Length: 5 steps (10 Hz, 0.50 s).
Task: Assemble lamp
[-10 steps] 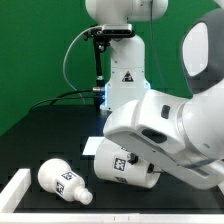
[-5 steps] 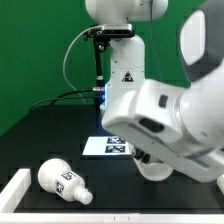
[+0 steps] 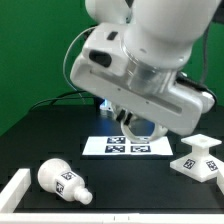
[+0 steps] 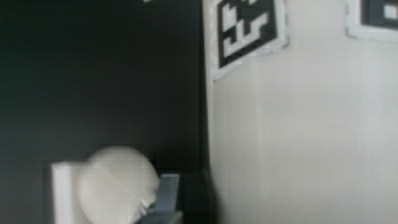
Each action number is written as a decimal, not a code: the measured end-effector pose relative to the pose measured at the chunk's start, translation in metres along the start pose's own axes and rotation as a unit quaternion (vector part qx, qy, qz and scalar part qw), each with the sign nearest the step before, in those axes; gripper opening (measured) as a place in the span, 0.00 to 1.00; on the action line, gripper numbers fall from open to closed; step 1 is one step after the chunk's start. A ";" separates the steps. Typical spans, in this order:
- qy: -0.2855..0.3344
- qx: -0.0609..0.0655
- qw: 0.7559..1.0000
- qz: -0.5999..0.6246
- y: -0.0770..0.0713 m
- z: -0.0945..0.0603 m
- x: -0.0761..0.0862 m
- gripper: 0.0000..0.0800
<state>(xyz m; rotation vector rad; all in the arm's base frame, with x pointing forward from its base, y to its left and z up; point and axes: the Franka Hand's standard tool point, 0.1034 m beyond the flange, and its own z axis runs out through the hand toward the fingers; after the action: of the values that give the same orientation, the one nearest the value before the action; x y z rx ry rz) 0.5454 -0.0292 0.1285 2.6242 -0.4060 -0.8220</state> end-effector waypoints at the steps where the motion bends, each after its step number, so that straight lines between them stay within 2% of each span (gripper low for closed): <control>1: 0.001 -0.001 1.000 -0.001 -0.004 0.002 0.005 0.06; 3: 0.001 -0.001 1.000 -0.001 -0.004 0.002 0.005 0.06; 4: 0.015 0.004 1.000 -0.010 -0.004 -0.001 0.010 0.06; 5: 0.070 0.029 0.997 -0.020 0.000 -0.016 0.017 0.06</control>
Offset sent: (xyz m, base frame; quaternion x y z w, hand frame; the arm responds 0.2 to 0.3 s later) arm 0.0000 0.0000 0.0000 0.0000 0.0000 0.0000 1.0000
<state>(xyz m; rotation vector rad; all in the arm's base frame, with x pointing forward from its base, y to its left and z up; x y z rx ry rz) 0.5687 -0.0314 0.1327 2.7314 -0.3456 -0.6431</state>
